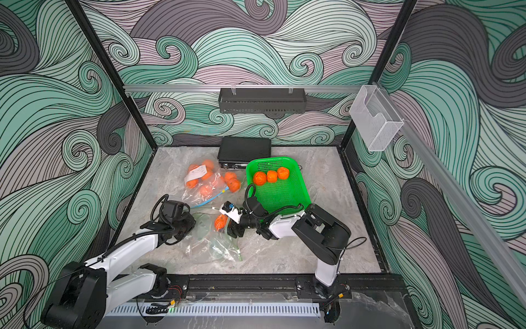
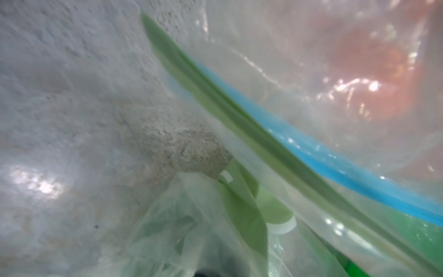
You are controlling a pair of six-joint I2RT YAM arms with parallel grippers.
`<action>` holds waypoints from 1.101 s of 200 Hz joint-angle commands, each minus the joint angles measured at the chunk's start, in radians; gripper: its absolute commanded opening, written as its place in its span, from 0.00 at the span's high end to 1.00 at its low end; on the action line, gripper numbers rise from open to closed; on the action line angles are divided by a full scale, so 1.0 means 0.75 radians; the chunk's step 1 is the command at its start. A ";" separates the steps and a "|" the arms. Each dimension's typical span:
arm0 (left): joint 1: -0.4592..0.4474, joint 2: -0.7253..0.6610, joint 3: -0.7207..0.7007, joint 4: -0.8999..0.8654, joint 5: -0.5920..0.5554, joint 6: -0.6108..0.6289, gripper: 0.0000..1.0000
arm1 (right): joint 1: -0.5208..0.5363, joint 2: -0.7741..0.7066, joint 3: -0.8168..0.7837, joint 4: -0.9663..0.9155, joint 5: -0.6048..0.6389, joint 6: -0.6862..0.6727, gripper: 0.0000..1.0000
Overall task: Open the zip-top bag and take out the orange
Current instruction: Pick up the orange from the zipper food storage bag, then place the orange in the basket.
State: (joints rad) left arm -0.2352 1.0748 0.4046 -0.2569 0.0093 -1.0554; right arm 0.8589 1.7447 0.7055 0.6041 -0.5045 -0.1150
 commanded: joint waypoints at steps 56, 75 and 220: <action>0.027 -0.083 -0.026 -0.065 -0.081 0.021 1.00 | -0.023 -0.134 -0.050 -0.160 0.065 -0.023 0.36; 0.031 -0.084 -0.028 -0.066 -0.083 0.019 1.00 | -0.022 -0.174 -0.037 -0.209 0.058 -0.022 0.38; 0.054 -0.122 0.024 -0.039 -0.164 -0.035 0.99 | -0.085 -0.787 0.113 -0.868 0.463 -0.038 0.37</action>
State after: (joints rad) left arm -0.2050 0.9897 0.3794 -0.2905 -0.0811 -1.0657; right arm 0.8230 1.2057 0.7490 0.0441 -0.2432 -0.1322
